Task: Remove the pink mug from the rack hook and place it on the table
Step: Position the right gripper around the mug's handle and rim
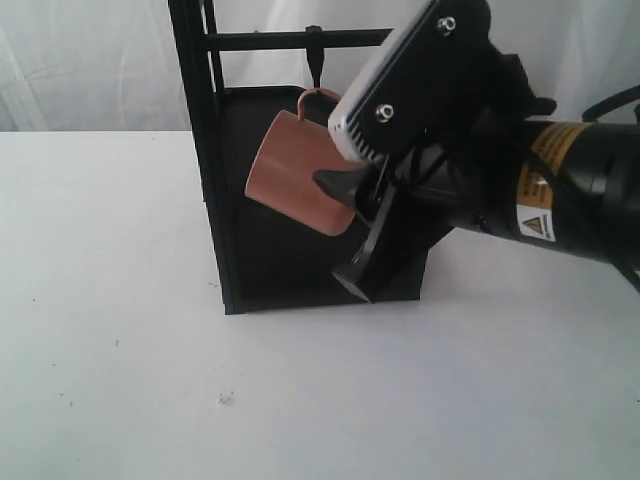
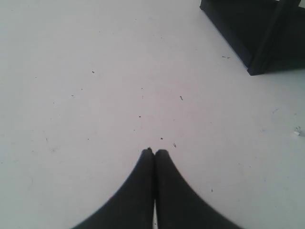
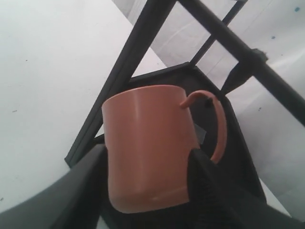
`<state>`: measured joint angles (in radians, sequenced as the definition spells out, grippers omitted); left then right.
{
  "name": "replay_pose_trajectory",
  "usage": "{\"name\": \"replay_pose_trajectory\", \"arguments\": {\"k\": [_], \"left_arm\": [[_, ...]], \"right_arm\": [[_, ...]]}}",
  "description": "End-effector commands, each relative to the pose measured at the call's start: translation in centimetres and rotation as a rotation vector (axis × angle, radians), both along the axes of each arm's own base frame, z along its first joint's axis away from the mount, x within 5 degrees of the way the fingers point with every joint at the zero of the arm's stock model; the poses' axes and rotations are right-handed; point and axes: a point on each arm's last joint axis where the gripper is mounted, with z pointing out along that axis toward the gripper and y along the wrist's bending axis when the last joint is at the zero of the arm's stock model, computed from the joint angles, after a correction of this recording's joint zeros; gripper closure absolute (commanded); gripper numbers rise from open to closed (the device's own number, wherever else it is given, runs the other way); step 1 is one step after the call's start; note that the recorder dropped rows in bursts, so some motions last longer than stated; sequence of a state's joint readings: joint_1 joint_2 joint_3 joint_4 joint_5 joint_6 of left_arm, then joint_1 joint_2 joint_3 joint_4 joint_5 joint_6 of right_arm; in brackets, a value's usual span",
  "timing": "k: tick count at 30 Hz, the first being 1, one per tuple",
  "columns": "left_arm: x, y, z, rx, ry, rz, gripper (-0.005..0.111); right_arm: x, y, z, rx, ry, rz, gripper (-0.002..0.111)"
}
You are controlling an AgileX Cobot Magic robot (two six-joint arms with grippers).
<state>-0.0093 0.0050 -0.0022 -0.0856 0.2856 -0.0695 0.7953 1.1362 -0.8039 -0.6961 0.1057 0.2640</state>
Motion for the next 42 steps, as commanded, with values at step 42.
{"name": "replay_pose_trajectory", "arguments": {"k": [42], "left_arm": [[0.0, 0.0, 0.0, -0.008, -0.003, -0.002, 0.107]], "right_arm": [[4.9, -0.5, 0.2, 0.075, 0.055, -0.15, 0.059]]}}
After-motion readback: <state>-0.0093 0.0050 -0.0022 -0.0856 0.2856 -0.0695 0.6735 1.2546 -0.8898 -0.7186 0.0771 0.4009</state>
